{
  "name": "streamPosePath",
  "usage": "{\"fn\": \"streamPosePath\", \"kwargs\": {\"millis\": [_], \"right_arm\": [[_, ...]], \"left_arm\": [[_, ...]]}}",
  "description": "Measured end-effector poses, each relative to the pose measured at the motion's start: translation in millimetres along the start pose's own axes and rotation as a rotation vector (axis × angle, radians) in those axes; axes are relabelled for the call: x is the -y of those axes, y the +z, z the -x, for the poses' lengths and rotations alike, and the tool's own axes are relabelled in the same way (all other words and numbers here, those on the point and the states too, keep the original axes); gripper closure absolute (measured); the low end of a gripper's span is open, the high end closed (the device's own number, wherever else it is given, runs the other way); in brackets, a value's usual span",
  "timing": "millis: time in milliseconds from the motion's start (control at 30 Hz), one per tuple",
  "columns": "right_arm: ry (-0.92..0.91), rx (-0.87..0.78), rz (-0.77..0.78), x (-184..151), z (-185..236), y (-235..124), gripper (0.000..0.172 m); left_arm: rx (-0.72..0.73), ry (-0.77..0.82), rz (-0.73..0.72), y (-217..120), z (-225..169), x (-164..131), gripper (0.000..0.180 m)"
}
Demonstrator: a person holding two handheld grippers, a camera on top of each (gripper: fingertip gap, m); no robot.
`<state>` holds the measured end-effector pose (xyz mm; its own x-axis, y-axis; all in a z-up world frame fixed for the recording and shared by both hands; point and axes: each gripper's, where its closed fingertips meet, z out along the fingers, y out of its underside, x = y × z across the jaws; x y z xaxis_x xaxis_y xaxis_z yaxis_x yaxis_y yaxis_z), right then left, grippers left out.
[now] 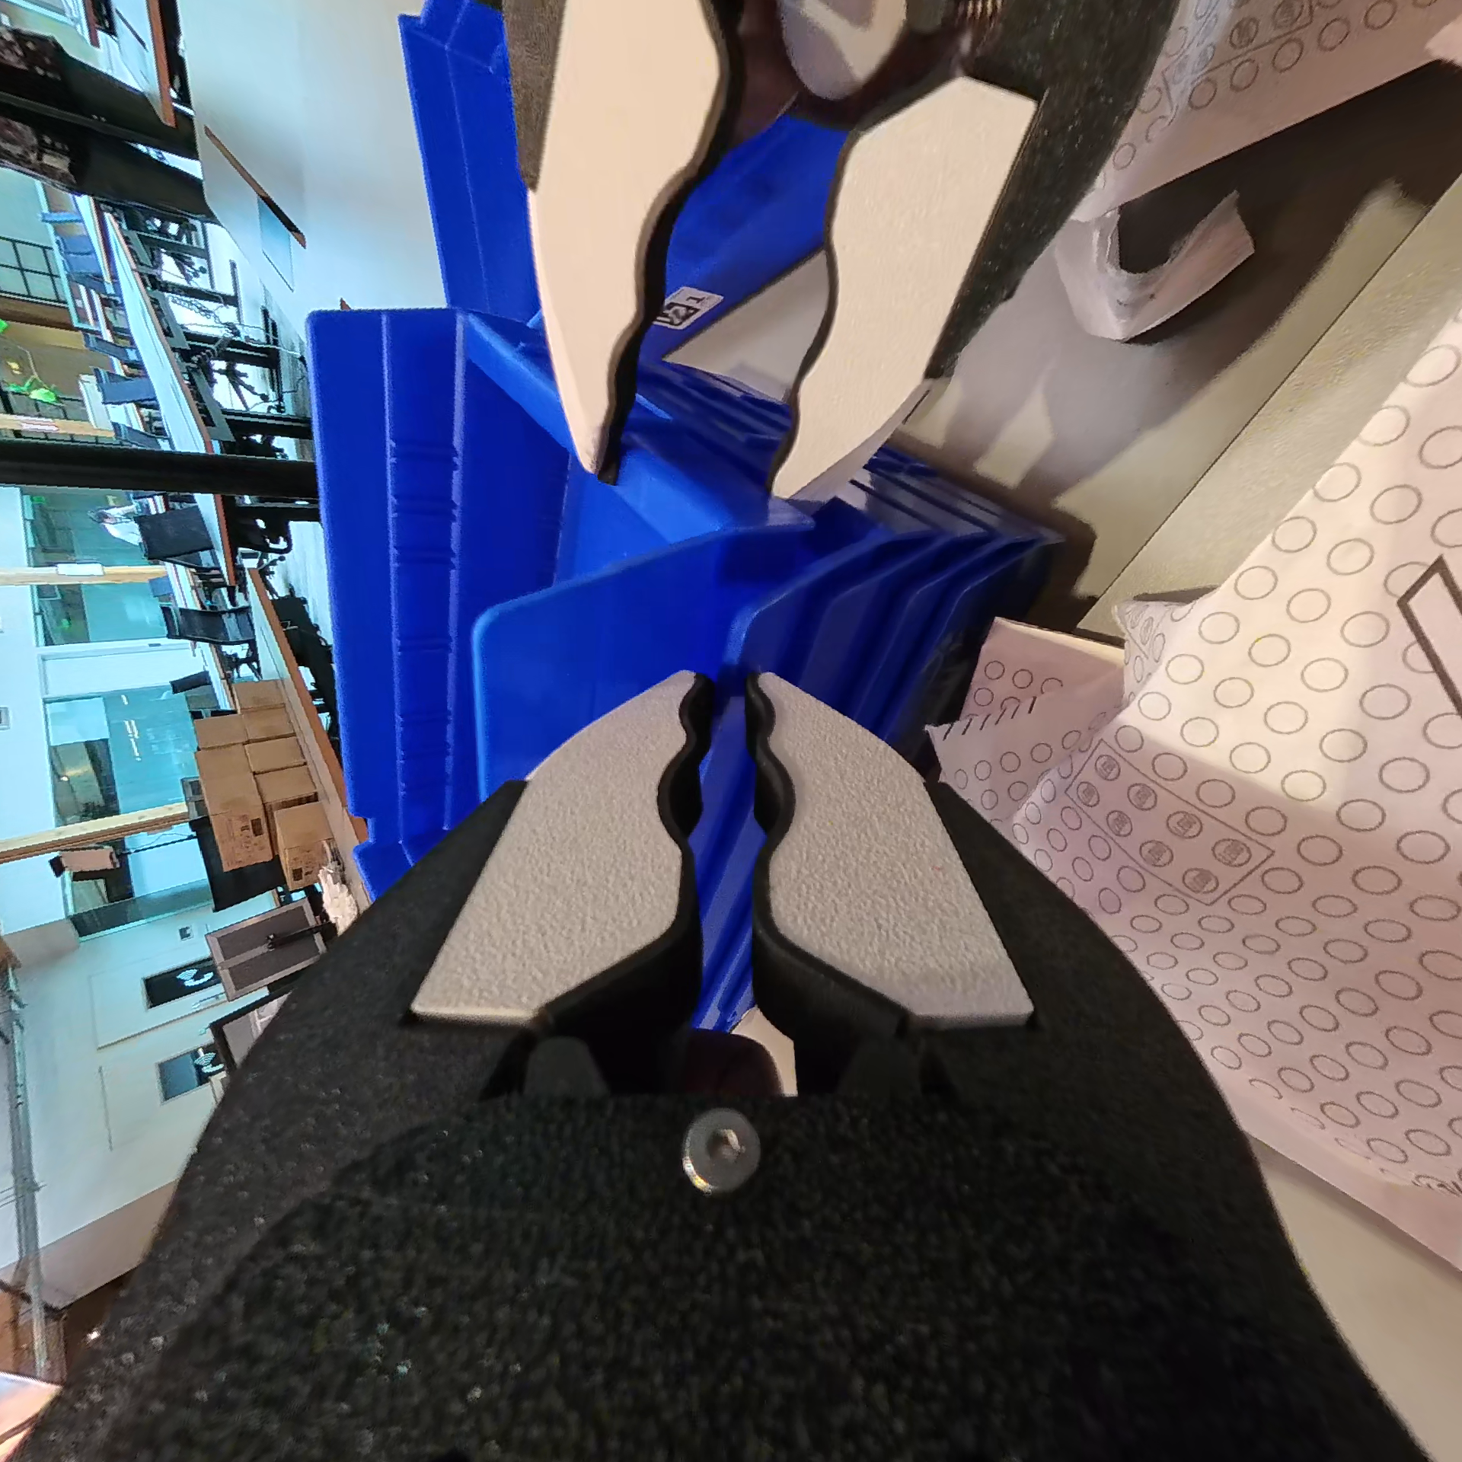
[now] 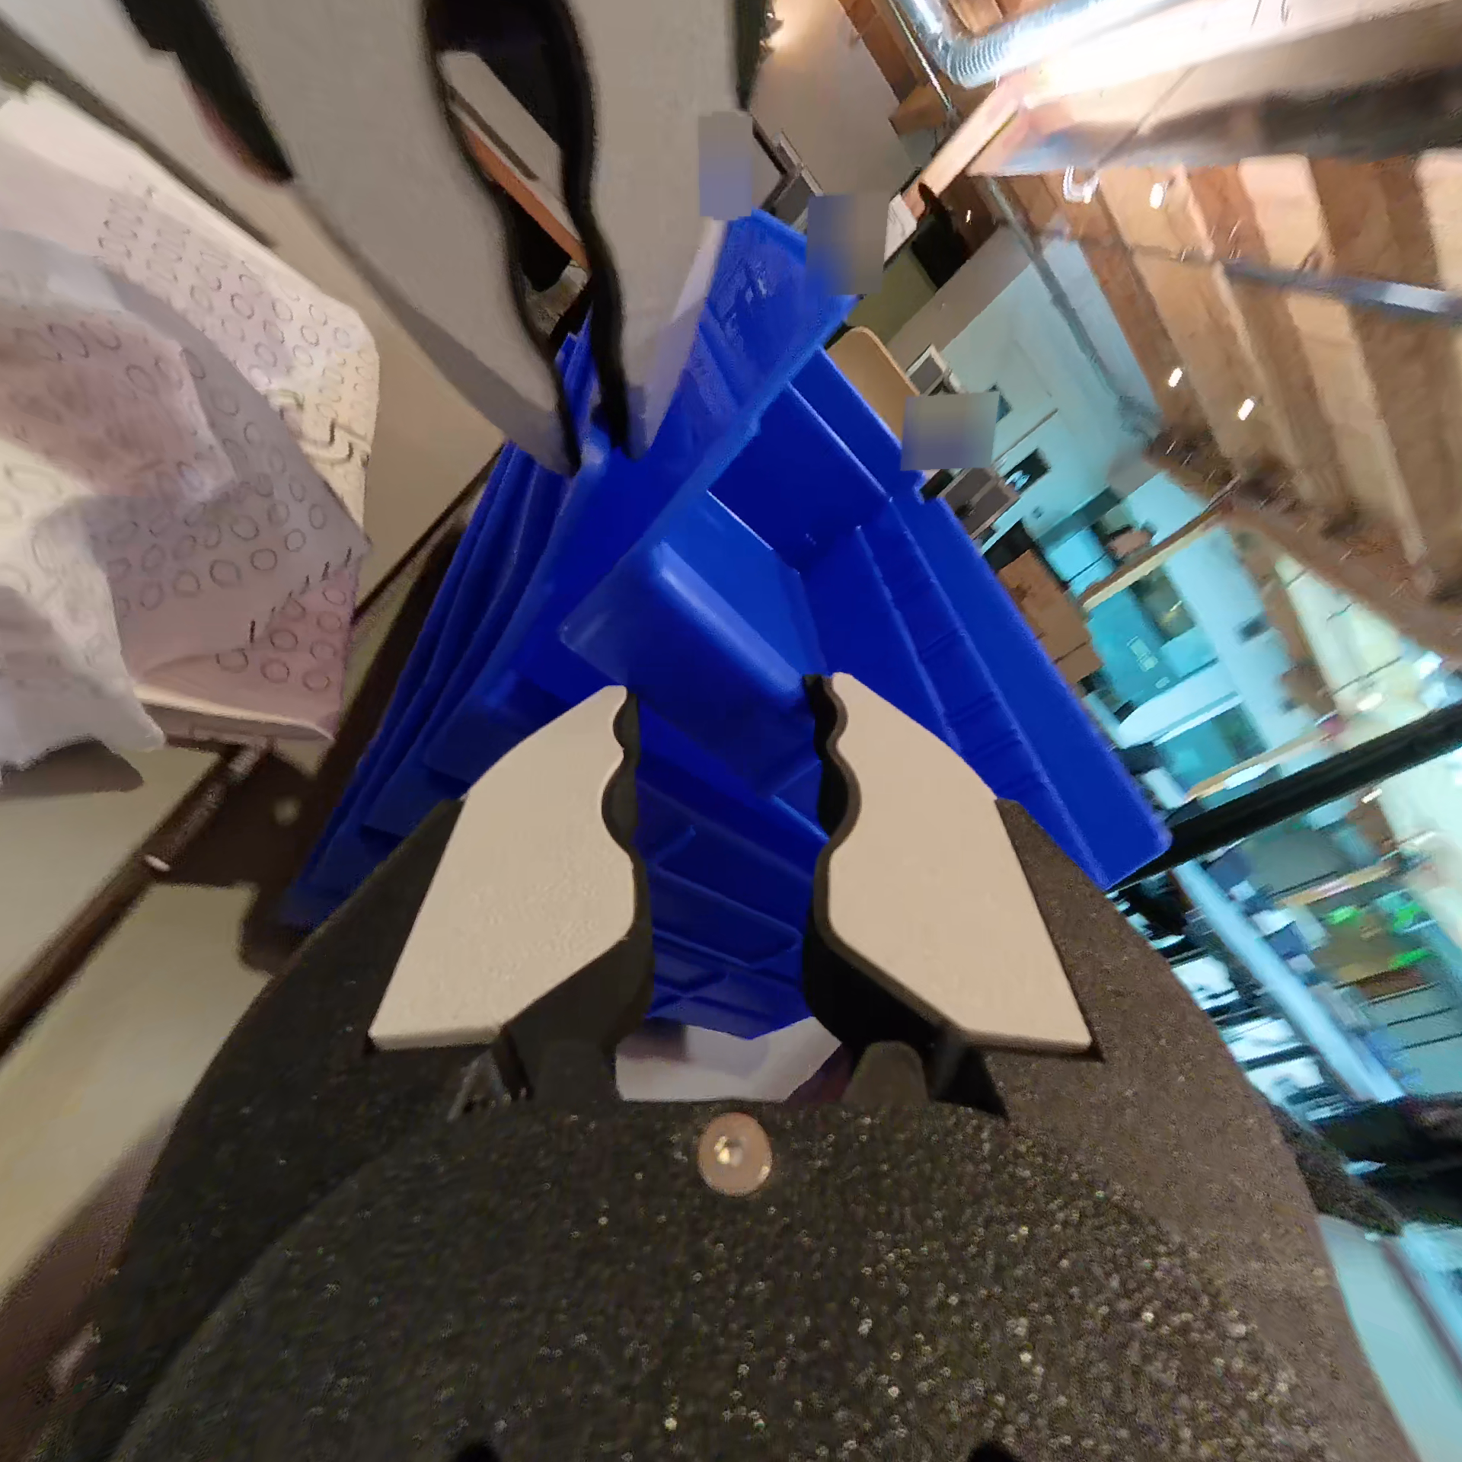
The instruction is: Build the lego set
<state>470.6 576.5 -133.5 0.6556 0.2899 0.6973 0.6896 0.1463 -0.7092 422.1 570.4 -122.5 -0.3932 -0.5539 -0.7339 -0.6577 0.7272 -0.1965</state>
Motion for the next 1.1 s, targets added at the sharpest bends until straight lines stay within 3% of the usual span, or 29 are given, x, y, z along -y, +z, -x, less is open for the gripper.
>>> {"fn": "streamPosePath", "kwargs": {"millis": [200,400,567,700,933,1100], "right_arm": [[-0.550,-0.043,0.020,-9,-2,2,0.141],[-0.765,-0.045,0.066,-20,-10,5,0.137],[-0.596,-0.075,0.084,-15,-24,10,0.108],[-0.405,-0.086,0.046,-20,-22,12,0.119],[-0.061,-0.070,0.033,-29,-23,14,0.122],[0.017,-0.057,0.017,-29,-27,16,0.126]], "left_arm": [[-0.026,0.022,0.001,1,-4,0,0.173],[-0.033,0.032,0.000,2,-7,0,0.174],[-0.026,0.008,0.007,4,-6,-3,0.173],[-0.039,-0.013,0.015,3,-6,-5,0.173],[-0.032,-0.053,-0.012,5,-6,-5,0.174],[-0.054,0.001,0.024,6,-9,-10,0.175]]}}
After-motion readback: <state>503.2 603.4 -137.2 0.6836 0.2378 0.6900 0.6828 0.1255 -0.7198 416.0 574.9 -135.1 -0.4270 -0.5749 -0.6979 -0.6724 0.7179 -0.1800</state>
